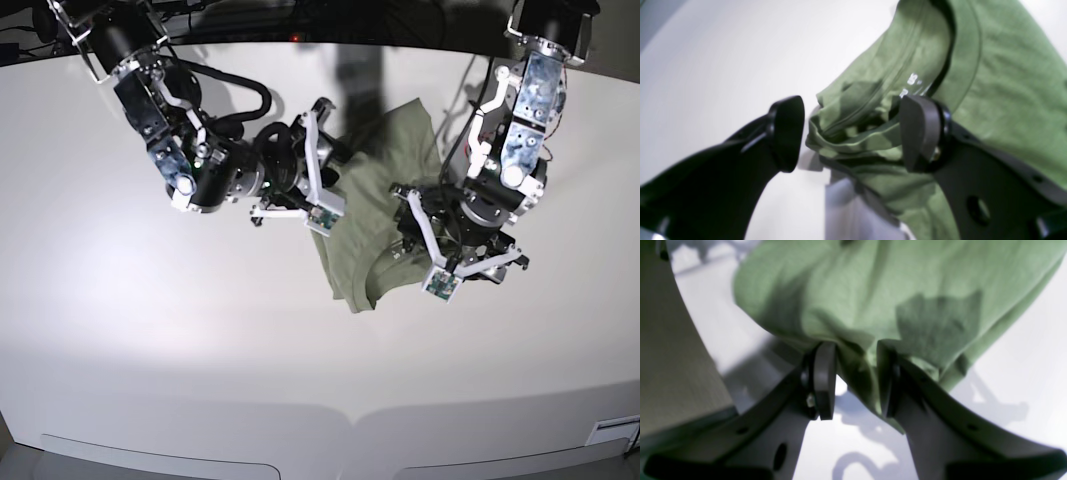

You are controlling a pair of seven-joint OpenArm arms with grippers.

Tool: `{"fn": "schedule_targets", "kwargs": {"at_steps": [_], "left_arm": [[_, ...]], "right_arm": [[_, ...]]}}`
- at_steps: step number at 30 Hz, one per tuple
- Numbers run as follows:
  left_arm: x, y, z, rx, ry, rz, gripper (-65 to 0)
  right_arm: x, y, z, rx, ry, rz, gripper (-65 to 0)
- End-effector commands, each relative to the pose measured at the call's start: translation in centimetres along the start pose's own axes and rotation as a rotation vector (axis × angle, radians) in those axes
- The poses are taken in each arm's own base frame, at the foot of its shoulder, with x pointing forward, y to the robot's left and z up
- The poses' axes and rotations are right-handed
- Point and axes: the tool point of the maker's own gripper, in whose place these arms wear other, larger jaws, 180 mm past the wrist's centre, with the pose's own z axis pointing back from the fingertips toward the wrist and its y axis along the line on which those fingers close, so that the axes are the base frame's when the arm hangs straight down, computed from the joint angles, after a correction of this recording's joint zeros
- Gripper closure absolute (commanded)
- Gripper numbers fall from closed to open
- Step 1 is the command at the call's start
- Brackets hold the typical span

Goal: Fold the T-shirt properly

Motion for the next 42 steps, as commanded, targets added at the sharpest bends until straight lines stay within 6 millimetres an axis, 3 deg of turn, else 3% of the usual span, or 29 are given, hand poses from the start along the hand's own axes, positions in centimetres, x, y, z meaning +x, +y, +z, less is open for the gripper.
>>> {"fn": "schedule_targets", "kwargs": {"at_steps": [1, 5, 8, 13, 16, 19, 24, 28, 31, 35, 42], "left_arm": [[1.8, 0.7, 0.3, 0.018, -0.051, -0.006, -43.6], [1.8, 0.7, 0.3, 0.018, -0.053, -0.005, -43.6], [1.8, 0.7, 0.3, 0.018, -0.053, -0.005, -43.6], [2.2, 0.7, 0.3, 0.019, -0.073, -0.006, -43.6], [2.4, 0.9, 0.3, 0.025, -0.087, 0.000, -43.6], [2.3, 3.4, 0.5, 0.112, -0.090, 0.082, -43.6], [2.1, 9.3, 2.4, 0.221, -0.133, 0.239, -43.5], [1.7, 10.6, 5.1, 0.134, -0.171, 0.323, -43.5], [0.1, 10.5, 7.3, 0.123, -0.151, 0.281, -43.5], [-2.4, 9.5, 10.0, 0.132, -0.112, 0.246, -43.5], [-6.6, 5.1, 14.5, 0.087, 0.010, 0.203, -43.5]], "right_arm": [[2.4, -0.2, 0.6, 0.002, -0.079, 0.004, -21.0], [3.0, 0.9, 0.5, 0.055, -0.101, -0.021, -21.1], [2.0, 1.6, 0.5, 0.095, -0.042, -0.037, -21.1], [1.6, 0.3, 0.6, 0.036, -0.006, -0.004, -21.1], [2.7, -2.1, 1.1, -0.067, -0.036, 0.007, -21.1], [4.5, -5.8, 2.8, -0.207, -0.115, -0.007, -21.1], [5.9, -12.6, 8.4, -0.433, -0.226, -0.115, -21.1], [4.8, -15.3, 12.8, -0.549, -0.262, -0.186, -21.1], [2.5, -15.0, 15.0, -0.573, -0.207, -0.185, -21.1], [0.2, -13.0, 17.7, -0.588, -0.211, -0.214, -21.1], [-5.9, -5.9, 20.6, -0.555, -0.083, -0.275, -21.1]]}}
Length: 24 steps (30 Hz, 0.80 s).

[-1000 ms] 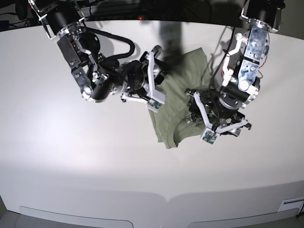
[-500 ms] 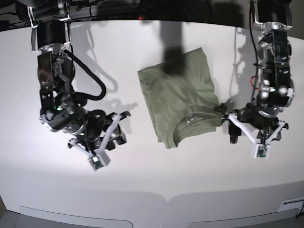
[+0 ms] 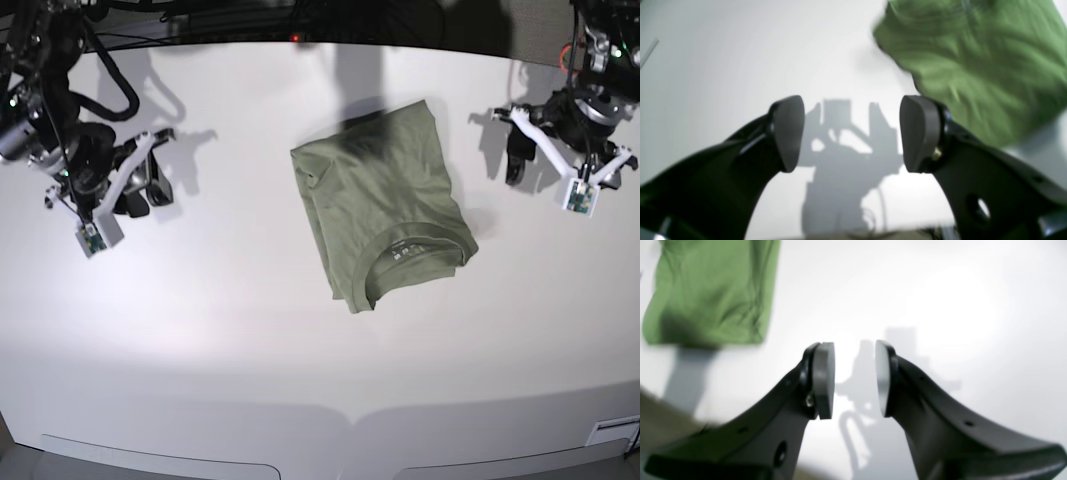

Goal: Fold the T-shirt properly

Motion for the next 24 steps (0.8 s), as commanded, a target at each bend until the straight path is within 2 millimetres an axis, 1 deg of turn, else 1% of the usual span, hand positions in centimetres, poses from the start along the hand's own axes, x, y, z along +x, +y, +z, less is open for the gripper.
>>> {"fn": "schedule_targets", "kwargs": {"at_steps": [1, 3, 4, 5, 6, 9, 10, 13, 16, 17, 19, 23, 24], "left_arm": [[0.5, -0.3, 1.2, 0.000, -0.018, -0.020, -43.5], [-1.1, -0.9, 2.8, 0.007, 0.031, -0.053, -43.5], [-2.5, -1.0, 3.3, 0.010, 0.076, -0.059, -43.5], [-3.8, -1.3, 3.8, 0.003, 0.113, -0.059, -43.5], [-4.6, -1.5, 4.1, 0.000, 0.133, -0.062, -43.5], [-7.4, -2.5, 5.4, -0.029, 0.214, -0.046, -43.5], [-7.8, -2.7, 5.7, -0.036, 0.221, -0.044, -43.5], [-8.8, -3.3, 6.4, -0.059, 0.245, -0.028, -43.6], [-10.3, -4.4, 7.5, -0.098, 0.297, 0.004, -43.6], [-10.9, -4.7, 8.0, -0.111, 0.318, 0.014, -43.6], [-13.8, -5.2, 8.9, -0.126, 0.405, 0.035, -43.6], [-20.2, -5.9, 10.9, -0.148, 0.560, 0.100, -43.6], [-21.9, -5.9, 11.3, -0.148, 0.597, 0.119, -43.5]], "right_arm": [[-0.3, 0.5, 1.4, 0.005, -0.001, 0.024, -21.1], [-2.6, 1.4, 3.4, 0.002, 0.067, 0.038, -21.1], [-3.5, 1.7, 4.3, -0.008, 0.098, 0.043, -21.1], [-5.1, 1.8, 4.9, -0.013, 0.142, 0.024, -21.1], [-6.4, 2.0, 5.4, -0.009, 0.181, 0.007, -21.1], [-9.6, 3.0, 7.0, 0.020, 0.272, -0.043, -21.1], [-10.3, 3.3, 7.3, 0.026, 0.292, -0.040, -21.1], [-11.7, 4.4, 7.9, 0.043, 0.316, -0.081, -21.1], [-13.4, 6.5, 8.4, 0.087, 0.359, -0.142, -21.1], [-14.5, 7.3, 8.7, 0.109, 0.389, -0.171, -21.1], [-16.8, 9.2, 9.3, 0.167, 0.454, -0.219, -21.1], [-21.7, 13.2, 10.8, 0.288, 0.600, -0.345, -21.1], [-22.6, 14.2, 11.0, 0.316, 0.622, -0.375, -21.1]]}}
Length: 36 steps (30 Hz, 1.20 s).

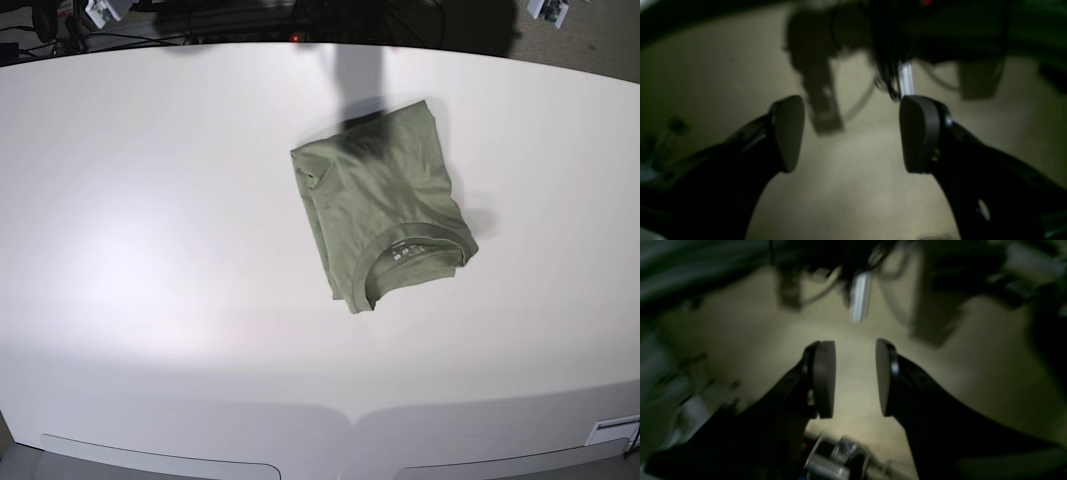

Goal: Fold the T-shirt properly

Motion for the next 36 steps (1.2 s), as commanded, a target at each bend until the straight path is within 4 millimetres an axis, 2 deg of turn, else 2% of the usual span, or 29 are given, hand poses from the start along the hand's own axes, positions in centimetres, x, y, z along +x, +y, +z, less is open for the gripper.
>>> {"fn": "schedule_targets", "kwargs": {"at_steps": [1, 5, 8, 11, 14, 16, 19, 23, 25, 29, 33, 36], "left_arm": [[-1.4, 0.1, -0.3, -0.007, 0.025, 0.018, -43.5], [-7.0, 1.3, -3.7, -0.001, 0.120, 0.101, -43.6], [-10.4, 1.6, -7.0, -0.036, 0.191, 0.159, -43.6], [-12.8, 1.2, -10.3, -0.092, 0.236, 0.233, -43.5], [-14.2, 1.6, -13.4, -0.094, 0.258, 0.332, -43.5], [-14.1, 1.7, -15.3, -0.094, 0.253, 0.388, -43.5], [-12.7, 1.9, -17.7, -0.097, 0.234, 0.442, -43.5], [-11.1, 2.2, -19.4, -0.099, 0.251, 0.405, -43.5], [-10.0, 2.4, -19.8, -0.098, 0.225, 0.405, -43.5], [-7.8, 3.1, -20.5, -0.088, 0.166, 0.376, -43.5], [-6.9, 3.5, -20.9, -0.080, 0.182, 0.294, -43.5], [-6.8, 3.6, -21.0, -0.079, 0.193, 0.276, -43.5]], "right_arm": [[-1.1, 0.5, -0.4, 0.026, 0.024, -0.010, -21.1], [-5.3, 1.2, -4.0, 0.078, 0.147, -0.053, -21.1], [-8.3, 1.4, -7.2, 0.111, 0.243, -0.053, -21.1], [-11.0, 0.8, -10.0, 0.144, 0.340, -0.041, -21.1], [-12.6, -0.9, -12.7, 0.140, 0.430, -0.074, -21.1], [-12.4, -2.3, -14.5, 0.130, 0.455, -0.121, -21.1], [-11.8, -4.3, -16.8, 0.117, 0.491, -0.158, -21.1], [-12.5, -6.8, -18.0, 0.069, 0.609, -0.130, -21.1], [-12.1, -7.8, -18.5, 0.048, 0.613, -0.119, -21.1], [-9.0, -9.7, -19.8, -0.026, 0.540, -0.088, -21.1], [-5.4, -11.7, -20.7, -0.125, 0.478, -0.011, -21.1], [-3.2, -12.0, -21.2, -0.136, 0.446, 0.029, -21.1]]}}
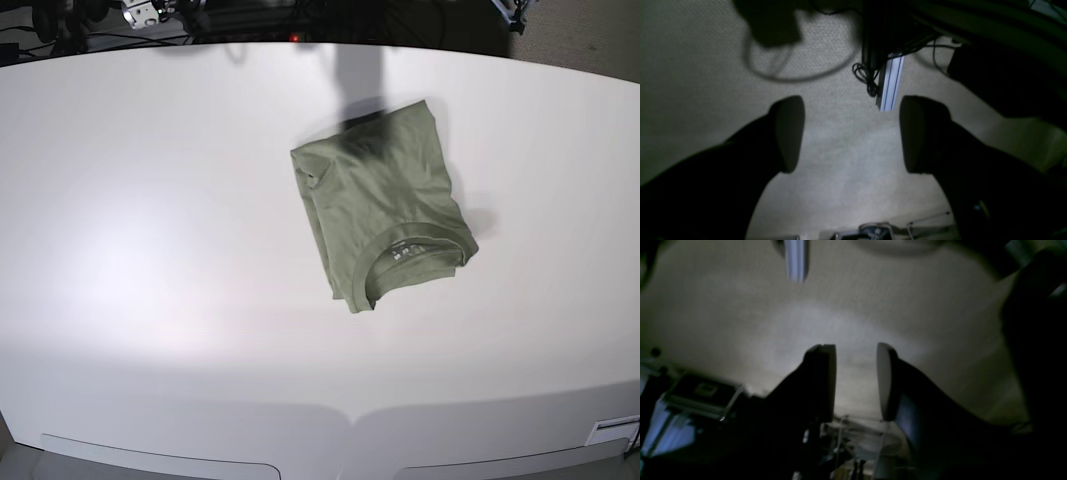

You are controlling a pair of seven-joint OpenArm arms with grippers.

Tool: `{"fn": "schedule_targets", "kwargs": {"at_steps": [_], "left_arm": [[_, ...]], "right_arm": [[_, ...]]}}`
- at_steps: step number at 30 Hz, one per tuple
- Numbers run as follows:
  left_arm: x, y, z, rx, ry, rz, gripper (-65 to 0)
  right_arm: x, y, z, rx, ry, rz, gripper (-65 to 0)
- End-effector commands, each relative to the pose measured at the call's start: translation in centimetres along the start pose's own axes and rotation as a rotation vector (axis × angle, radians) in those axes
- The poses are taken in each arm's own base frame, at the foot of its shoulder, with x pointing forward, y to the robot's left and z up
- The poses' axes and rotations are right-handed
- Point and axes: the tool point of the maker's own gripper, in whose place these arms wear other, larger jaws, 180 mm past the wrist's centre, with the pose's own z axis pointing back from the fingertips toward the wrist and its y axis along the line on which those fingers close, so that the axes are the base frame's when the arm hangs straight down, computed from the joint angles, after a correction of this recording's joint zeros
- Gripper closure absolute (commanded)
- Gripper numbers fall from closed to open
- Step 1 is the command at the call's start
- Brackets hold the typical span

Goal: Fold the T-shirt properly

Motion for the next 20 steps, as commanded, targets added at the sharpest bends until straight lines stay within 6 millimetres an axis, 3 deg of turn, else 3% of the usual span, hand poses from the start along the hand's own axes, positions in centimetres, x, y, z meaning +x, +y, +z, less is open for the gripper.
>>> {"fn": "schedule_targets", "kwargs": {"at_steps": [1, 15, 20], "left_arm": [[-1.0, 0.6, 0.3, 0.009, 0.021, -0.003, -43.5], [-1.5, 0.6, 0.3, 0.009, 0.037, -0.001, -43.5], [-0.8, 0.6, 0.3, 0.009, 0.015, -0.004, -43.5]], "right_arm": [[-0.5, -0.4, 0.1, -0.007, 0.020, 0.009, -21.1], [0.7, 0.9, 0.1, 0.047, -0.020, -0.018, -21.1], [0.6, 0.9, 0.1, 0.047, -0.015, -0.018, -21.1]]}}
